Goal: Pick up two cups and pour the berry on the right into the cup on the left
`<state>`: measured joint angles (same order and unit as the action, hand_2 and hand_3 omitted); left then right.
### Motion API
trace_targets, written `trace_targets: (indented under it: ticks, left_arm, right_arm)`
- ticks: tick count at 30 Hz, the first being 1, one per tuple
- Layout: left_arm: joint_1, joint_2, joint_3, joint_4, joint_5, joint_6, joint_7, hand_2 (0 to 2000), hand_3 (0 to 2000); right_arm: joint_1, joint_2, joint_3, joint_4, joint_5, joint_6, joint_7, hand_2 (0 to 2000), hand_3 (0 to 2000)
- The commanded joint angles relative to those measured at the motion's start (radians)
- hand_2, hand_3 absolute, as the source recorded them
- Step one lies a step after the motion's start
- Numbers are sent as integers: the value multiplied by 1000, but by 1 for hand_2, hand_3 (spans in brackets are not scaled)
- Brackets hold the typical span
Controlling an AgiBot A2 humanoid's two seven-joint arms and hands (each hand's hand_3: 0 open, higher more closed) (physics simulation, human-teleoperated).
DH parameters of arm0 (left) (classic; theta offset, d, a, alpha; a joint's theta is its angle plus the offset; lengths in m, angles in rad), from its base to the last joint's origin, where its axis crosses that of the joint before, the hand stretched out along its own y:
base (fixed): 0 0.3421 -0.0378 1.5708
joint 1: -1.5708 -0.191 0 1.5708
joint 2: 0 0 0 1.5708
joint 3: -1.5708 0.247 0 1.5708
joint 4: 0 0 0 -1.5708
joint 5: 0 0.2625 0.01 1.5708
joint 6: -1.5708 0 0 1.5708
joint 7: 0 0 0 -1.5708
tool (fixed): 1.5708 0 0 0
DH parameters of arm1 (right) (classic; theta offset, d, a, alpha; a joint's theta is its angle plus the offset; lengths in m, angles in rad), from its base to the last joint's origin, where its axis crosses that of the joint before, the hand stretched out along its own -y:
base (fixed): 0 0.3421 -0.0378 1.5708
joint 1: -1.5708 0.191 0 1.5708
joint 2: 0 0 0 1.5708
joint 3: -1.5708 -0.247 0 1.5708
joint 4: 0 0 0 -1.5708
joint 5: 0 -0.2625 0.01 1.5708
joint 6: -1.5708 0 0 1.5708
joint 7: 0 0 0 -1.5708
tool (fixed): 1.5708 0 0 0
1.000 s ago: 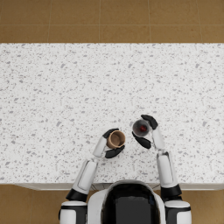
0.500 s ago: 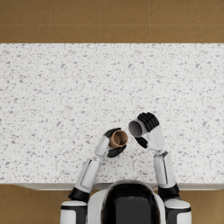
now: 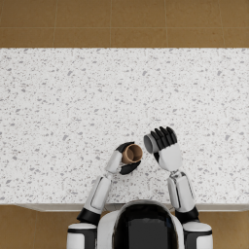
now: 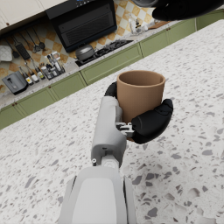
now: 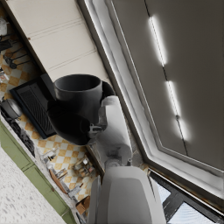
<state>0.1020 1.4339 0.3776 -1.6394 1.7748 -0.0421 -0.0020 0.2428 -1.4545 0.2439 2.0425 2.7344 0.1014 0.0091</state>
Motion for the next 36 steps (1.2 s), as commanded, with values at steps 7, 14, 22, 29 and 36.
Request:
trace_targets:
  ticks: [7,14,22,29,36]
  left_arm:
    - [25,23,-7,9,0,3,0,2000,1280]
    - [41,40,-9,23,0,2,0,2000,1280]
    - [63,58,-20,60,0,1,1,2000,1280]
    - [58,60,-21,74,0,0,1,2000,1280]
    - [54,62,-25,49,0,2,0,2000,1280]
  right_arm:
    - [-8,-2,19,32,225,2,1,2000,1280]
    - [-8,-15,45,40,449,0,2,2000,1280]
    - [5,-53,70,48,524,1,2,2000,1280]
    - [2,-67,58,45,626,0,2,2000,1280]
    - [-21,-59,66,40,636,-1,2,2000,1280]
